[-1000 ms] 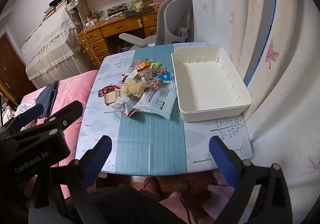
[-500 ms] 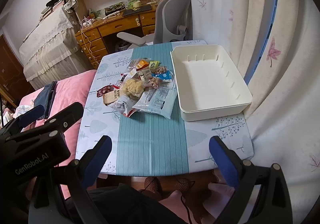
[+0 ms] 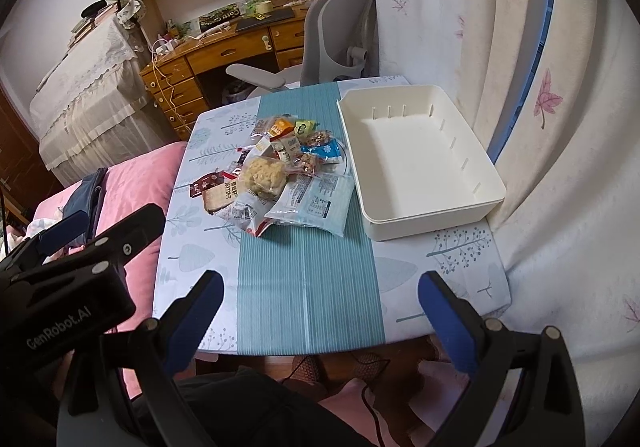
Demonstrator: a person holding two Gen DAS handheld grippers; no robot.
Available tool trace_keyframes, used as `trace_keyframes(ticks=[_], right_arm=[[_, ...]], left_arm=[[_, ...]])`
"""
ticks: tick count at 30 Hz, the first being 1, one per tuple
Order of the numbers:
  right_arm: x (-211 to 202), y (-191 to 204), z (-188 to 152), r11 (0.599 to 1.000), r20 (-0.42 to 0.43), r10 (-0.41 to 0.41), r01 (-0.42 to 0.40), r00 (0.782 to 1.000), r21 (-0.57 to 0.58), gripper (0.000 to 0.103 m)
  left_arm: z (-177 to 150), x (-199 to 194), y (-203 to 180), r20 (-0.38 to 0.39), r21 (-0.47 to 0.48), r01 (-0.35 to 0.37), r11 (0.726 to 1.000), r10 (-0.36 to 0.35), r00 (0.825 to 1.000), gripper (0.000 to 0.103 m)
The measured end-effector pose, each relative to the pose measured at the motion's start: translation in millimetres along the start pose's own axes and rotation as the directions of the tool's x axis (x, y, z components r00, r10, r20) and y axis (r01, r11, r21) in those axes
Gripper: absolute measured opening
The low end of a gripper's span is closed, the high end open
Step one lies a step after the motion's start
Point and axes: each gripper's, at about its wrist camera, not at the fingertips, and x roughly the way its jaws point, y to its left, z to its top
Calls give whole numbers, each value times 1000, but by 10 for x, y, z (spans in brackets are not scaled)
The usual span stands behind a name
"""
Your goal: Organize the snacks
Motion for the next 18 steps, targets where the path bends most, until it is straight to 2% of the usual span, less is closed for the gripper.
trace_keyframes(ticks=[18], right_arm=[[95, 216, -15, 996, -9, -19, 20, 1000, 90, 98]], left_arm=[[68, 130, 270, -23, 53, 66, 996, -65, 998, 103]])
